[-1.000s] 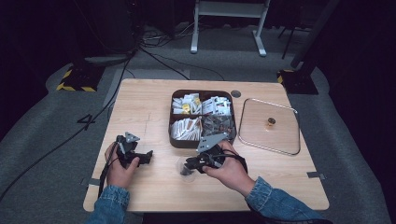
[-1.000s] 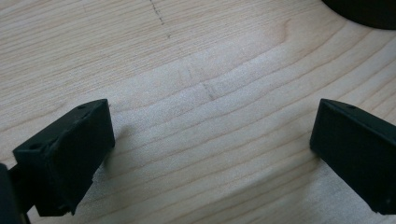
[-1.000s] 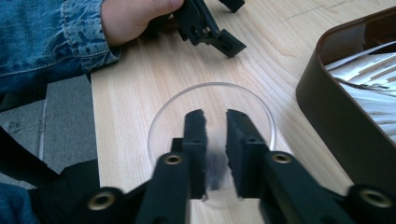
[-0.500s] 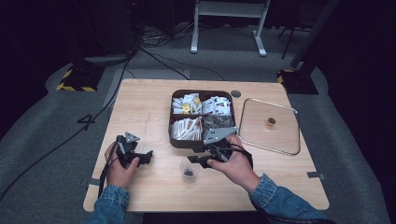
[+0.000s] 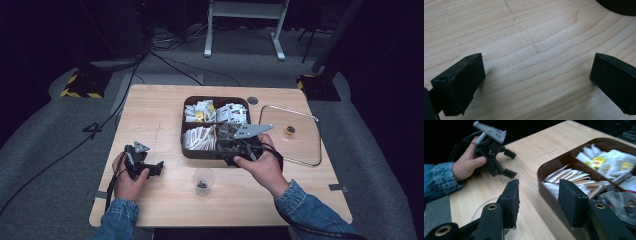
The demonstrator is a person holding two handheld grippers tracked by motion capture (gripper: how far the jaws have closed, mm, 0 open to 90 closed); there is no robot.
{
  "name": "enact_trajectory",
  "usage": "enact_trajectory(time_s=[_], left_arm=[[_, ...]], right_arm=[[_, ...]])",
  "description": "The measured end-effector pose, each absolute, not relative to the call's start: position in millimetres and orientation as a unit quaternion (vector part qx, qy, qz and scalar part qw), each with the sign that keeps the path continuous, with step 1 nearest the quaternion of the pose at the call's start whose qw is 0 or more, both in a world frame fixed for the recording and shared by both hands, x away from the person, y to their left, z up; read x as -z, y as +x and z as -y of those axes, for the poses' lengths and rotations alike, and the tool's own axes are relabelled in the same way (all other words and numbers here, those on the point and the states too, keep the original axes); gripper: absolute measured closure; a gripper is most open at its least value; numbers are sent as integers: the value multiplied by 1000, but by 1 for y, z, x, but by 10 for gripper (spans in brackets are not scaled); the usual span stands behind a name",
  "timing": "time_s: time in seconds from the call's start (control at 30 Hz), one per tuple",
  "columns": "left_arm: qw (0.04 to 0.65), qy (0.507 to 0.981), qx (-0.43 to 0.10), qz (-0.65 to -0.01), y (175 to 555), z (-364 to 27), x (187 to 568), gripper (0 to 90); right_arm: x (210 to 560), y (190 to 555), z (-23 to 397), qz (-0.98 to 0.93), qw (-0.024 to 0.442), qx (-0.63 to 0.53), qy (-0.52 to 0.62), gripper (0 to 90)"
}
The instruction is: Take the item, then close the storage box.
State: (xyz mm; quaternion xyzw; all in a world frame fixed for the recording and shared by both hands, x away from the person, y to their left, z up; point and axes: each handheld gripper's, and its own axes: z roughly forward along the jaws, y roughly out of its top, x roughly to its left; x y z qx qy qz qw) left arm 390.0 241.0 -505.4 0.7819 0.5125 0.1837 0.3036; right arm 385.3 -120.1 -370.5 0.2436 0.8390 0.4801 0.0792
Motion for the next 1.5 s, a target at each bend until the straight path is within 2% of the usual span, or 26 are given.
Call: enact_trajectory(time_s=[0.7,1.1,1.5], left_arm=[[304,781,-184,-513,390,-241,505,2],[305,781,-184,-513,390,-241,506,2],[307,784,-181,-508,390,-244,506,2]], right_arm=[[358,434,197,-788,159,-475,359,473],[366,464,238,-765,194,-447,422,420],[383,500,285,-742,230,-399,487,419]])
